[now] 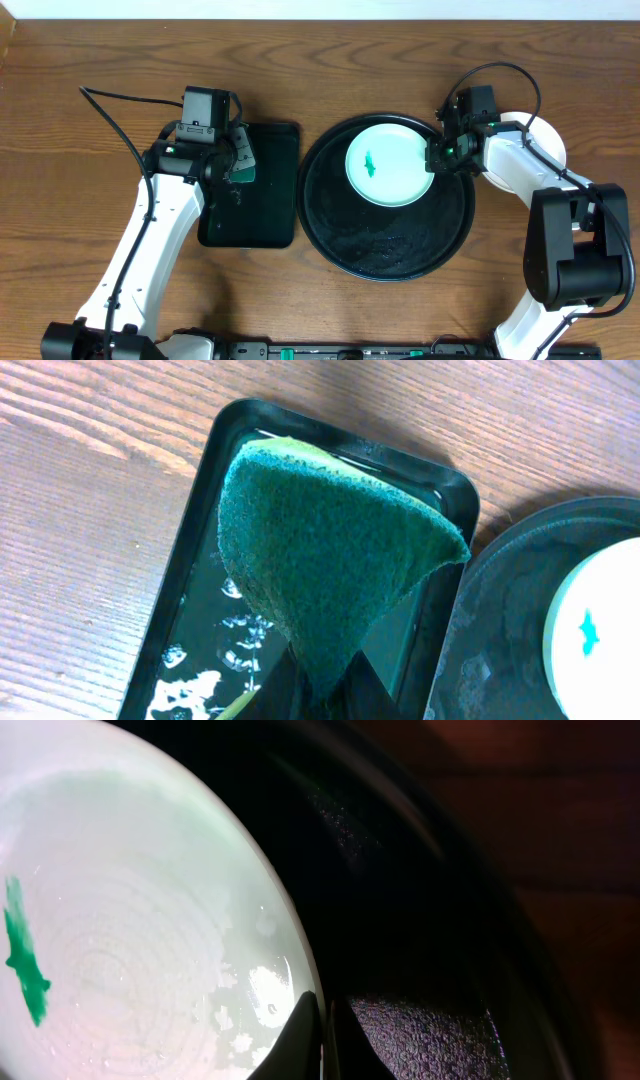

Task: Clean dirty plates on tray and stack at the side
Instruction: 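Carry the green sponge over the pale green plate, left gripper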

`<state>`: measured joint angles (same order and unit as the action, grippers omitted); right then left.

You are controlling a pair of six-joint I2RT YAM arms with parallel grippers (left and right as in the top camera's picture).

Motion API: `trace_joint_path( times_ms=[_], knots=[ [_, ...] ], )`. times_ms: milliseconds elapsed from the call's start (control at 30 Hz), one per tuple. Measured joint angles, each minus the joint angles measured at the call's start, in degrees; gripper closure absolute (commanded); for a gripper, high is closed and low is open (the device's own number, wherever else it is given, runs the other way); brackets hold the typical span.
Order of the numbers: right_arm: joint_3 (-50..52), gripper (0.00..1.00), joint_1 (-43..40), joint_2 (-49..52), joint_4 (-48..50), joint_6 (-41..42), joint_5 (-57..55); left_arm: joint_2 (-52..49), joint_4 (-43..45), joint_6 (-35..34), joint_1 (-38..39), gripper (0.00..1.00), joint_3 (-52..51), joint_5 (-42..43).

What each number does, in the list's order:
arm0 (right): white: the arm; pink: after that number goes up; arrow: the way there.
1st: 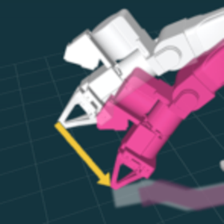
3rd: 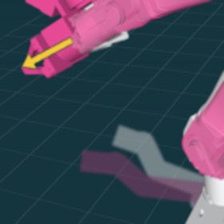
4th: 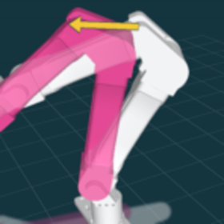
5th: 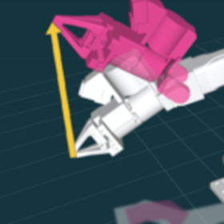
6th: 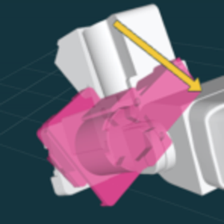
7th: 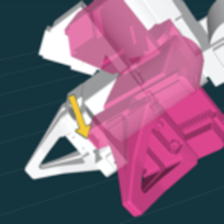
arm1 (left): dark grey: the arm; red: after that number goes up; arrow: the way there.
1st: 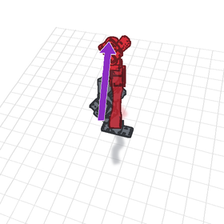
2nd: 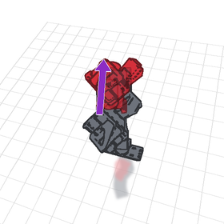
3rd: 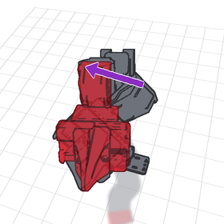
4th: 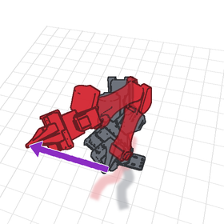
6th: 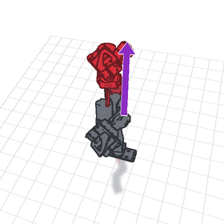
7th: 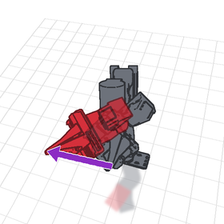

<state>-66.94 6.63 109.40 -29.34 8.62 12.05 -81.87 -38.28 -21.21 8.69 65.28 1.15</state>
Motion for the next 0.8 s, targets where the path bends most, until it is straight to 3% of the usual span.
trace_joint_path(
  times_ms=[133, 233, 500, 600, 800],
  knots=[
    [0.0, 0.99, 0.0, 0.0, 0.02, -0.02, 0.0, 0.0, -1.49, 0.0, 0.0, 0.93, 0.0, 0.0],
    [0.0, 0.99, 0.0, 0.0, 0.02, -0.02, 0.0, -0.98, -7.76, 0.22, 0.0, 0.93, 2.45, 0.0],
    [0.0, 0.99, 0.07, 0.0, 0.07, 0.11, 0.0, -13.55, -29.07, 2.8, 0.0, 0.93, 29.73, 0.13],
    [0.0, 0.99, 0.31, 0.0, 0.11, 0.11, 0.24, -17.99, -30.51, 3.52, 0.0, 0.93, 35.23, 0.79],
    [0.0, 0.99, 1.33, 0.0, 0.13, 0.11, 1.01, -23.08, -28.61, 3.98, 0.26, 0.93, 35.6, 7.3]
  ],
)
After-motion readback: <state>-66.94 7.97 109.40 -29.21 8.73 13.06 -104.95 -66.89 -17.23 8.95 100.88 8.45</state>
